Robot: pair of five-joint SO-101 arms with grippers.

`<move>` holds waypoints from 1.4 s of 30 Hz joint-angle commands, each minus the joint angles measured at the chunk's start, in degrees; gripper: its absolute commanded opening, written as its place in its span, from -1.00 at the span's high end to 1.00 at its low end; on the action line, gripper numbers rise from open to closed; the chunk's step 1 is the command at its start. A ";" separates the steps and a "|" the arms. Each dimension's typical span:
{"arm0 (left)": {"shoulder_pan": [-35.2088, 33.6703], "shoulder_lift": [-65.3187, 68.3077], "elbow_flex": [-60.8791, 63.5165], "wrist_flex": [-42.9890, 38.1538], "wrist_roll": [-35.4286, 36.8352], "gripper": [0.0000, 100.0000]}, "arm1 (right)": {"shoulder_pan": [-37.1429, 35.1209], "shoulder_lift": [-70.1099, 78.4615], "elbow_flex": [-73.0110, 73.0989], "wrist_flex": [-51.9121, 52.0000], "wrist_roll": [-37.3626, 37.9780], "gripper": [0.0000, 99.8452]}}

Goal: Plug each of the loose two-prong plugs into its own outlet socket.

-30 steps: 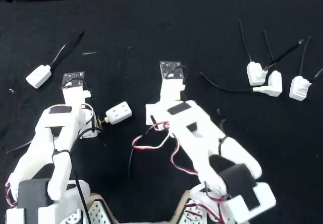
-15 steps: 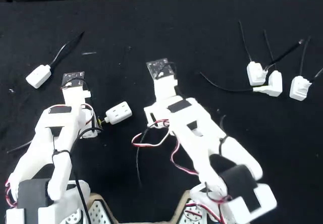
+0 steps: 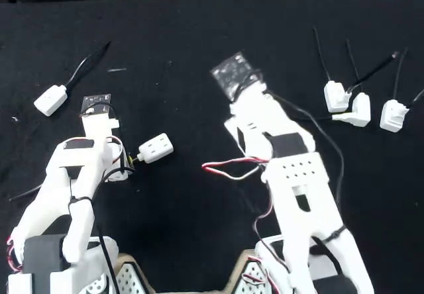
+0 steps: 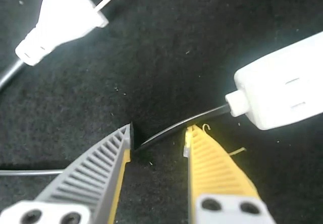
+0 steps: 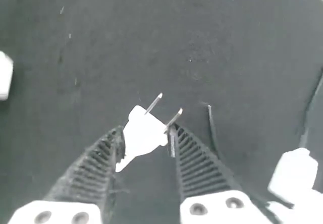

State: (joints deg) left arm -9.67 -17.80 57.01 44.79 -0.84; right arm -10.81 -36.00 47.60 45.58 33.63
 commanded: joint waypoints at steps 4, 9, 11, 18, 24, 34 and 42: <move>-1.01 0.62 0.31 -1.49 0.88 0.66 | 0.79 -4.00 -8.40 9.23 17.41 0.97; -1.27 0.62 0.31 -1.49 0.88 0.66 | -4.31 -5.14 -3.82 17.05 29.27 0.97; -1.27 0.70 0.31 -1.49 0.88 0.66 | -8.44 -5.93 1.01 20.04 30.68 0.97; -1.36 0.70 0.31 -1.49 0.88 0.66 | -17.85 -12.09 18.51 12.57 17.14 0.96; -1.19 0.70 0.31 -1.49 0.79 0.66 | -17.58 -14.64 26.86 10.81 11.34 0.54; -1.36 0.70 0.31 -1.49 0.79 0.66 | -17.58 -14.46 28.26 10.55 -5.45 0.61; -1.36 0.70 0.31 -1.49 0.79 0.66 | -17.49 -14.29 28.53 10.46 -7.56 0.66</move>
State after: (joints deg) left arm -9.67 -17.80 57.01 44.79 -0.84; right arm -27.69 -49.36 76.35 57.36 26.68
